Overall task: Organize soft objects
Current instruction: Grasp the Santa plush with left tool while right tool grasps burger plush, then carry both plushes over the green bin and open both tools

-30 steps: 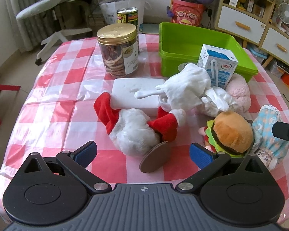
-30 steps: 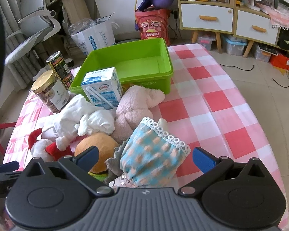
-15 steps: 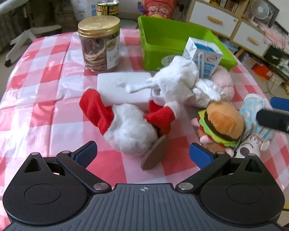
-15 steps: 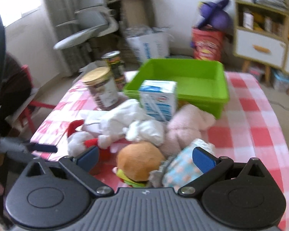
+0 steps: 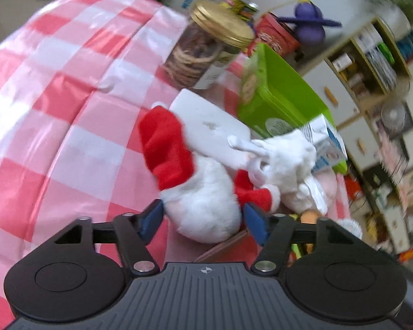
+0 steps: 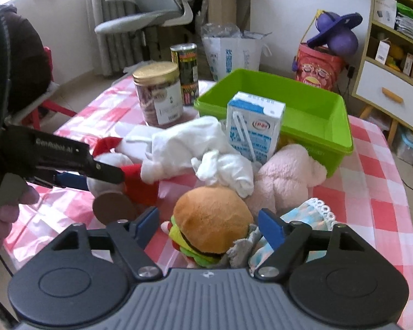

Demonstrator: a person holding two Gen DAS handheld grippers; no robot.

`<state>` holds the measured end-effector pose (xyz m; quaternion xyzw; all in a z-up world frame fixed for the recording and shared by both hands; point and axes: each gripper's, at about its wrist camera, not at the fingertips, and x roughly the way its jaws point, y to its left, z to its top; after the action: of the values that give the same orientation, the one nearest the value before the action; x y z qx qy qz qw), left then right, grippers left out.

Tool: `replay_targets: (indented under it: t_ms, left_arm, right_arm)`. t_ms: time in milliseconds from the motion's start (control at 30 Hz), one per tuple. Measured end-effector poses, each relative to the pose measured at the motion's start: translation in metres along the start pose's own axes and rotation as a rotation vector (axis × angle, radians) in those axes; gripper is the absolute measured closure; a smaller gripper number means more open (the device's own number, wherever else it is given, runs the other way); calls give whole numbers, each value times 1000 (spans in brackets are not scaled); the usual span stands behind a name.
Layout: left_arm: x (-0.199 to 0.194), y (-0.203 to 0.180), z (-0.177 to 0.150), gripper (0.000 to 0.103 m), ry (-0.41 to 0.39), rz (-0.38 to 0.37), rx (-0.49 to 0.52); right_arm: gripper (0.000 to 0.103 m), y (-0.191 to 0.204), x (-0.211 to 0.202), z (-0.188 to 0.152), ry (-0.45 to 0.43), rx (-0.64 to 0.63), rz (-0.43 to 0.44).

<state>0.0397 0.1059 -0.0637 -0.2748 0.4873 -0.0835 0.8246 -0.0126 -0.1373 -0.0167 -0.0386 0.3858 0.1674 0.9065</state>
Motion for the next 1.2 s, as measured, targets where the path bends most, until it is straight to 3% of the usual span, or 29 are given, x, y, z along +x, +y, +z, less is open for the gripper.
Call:
replay_targets:
  t_ms: [167, 267, 300, 367, 533, 900, 1200]
  left_arm:
    - [8, 15, 2, 48, 11, -53, -145]
    - [5, 13, 2, 54, -4, -46, -152]
    - [2, 12, 1, 55, -10, -42, -153]
    - [-3, 13, 1, 55, -20, -32, -154]
    - [-14, 15, 4, 56, -39, -45, -176]
    - [-41, 5, 9, 56, -94, -23, -113]
    - [-56, -3, 9, 56, -155, -81, -86]
  right_arm:
    - [53, 6, 14, -1, 34, -25, -38]
    - [61, 7, 17, -1, 38, -22, -59]
    - [70, 7, 16, -1, 34, -13, -62]
    - [72, 4, 14, 0, 34, 1, -66]
    - [78, -13, 9, 5, 38, 138, 15]
    - [79, -37, -4, 10, 26, 368, 207]
    - [79, -55, -22, 17, -67, 512, 347]
